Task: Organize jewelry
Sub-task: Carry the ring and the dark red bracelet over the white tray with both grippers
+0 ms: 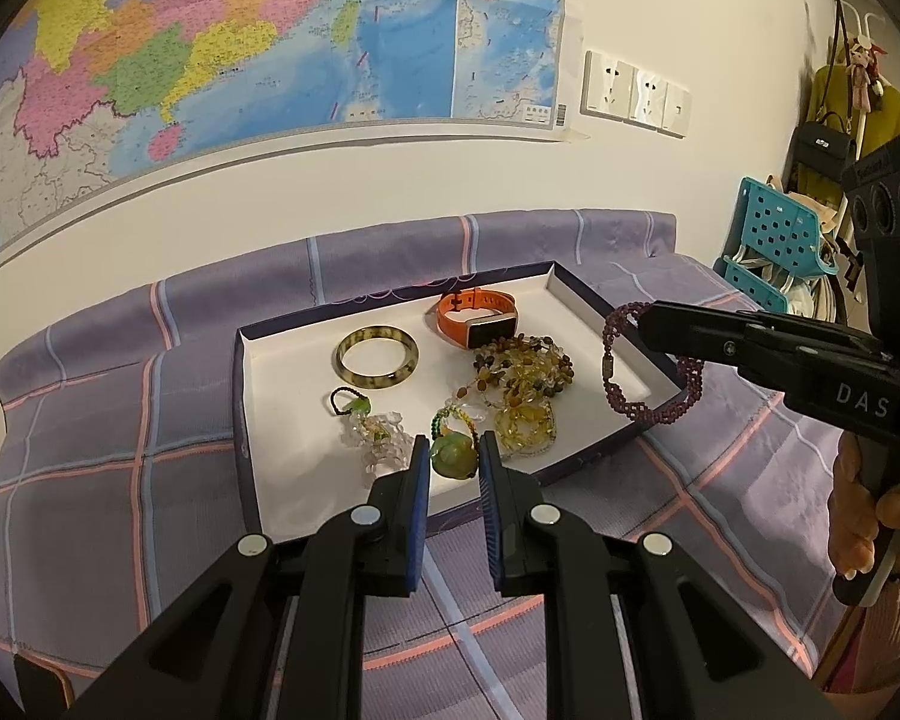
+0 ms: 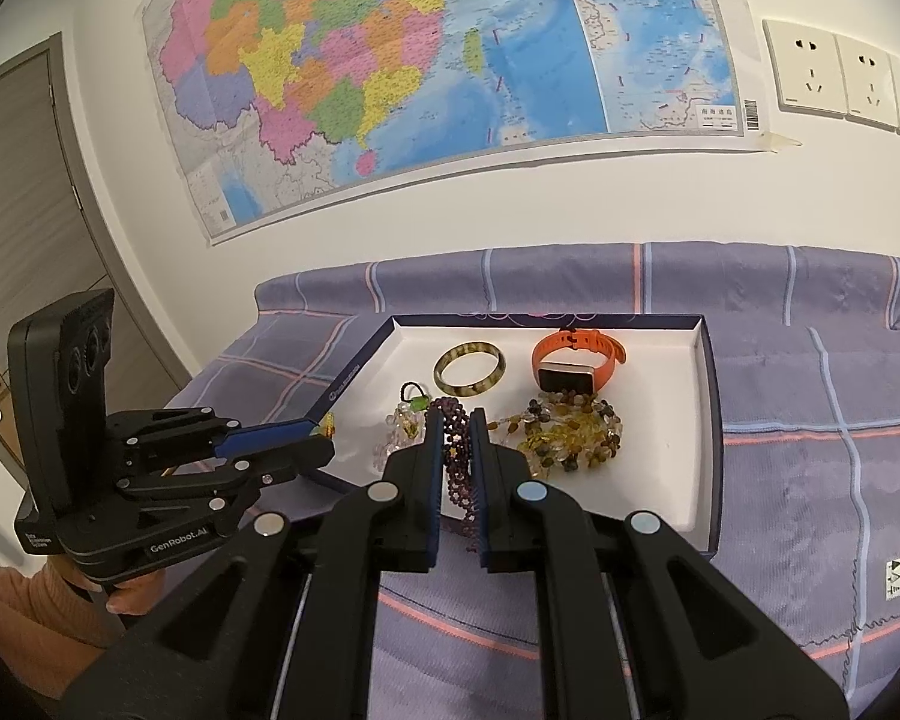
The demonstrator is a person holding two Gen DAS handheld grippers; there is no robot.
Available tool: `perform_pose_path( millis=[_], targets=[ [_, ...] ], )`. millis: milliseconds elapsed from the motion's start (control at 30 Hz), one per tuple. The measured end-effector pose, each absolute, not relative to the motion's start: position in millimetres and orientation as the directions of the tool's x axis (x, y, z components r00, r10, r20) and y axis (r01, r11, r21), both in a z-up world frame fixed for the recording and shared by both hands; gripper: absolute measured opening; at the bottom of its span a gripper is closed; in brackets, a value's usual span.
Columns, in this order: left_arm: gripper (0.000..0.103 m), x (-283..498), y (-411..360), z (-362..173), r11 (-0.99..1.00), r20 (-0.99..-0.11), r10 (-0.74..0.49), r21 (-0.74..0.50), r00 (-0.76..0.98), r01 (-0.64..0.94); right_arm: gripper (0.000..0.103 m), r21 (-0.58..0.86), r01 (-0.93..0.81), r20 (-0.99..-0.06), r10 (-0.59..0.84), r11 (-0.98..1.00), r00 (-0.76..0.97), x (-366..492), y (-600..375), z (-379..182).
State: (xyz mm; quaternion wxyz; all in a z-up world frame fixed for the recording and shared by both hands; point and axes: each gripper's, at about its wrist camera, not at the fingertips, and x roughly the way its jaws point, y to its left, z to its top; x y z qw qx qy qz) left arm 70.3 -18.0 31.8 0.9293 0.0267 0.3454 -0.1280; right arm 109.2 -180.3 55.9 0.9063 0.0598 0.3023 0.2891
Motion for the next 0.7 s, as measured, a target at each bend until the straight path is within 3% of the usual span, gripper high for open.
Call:
perform_pose_path(
  millis=[700],
  targets=[
    [0.014,81.7,-18.1,34.9,0.968,-0.647,-0.211,-0.034,0.732,0.249,0.009,0.294,-0.483,-0.515,0.563,0.824,0.647,116.6,-179.7,51.4]
  ],
)
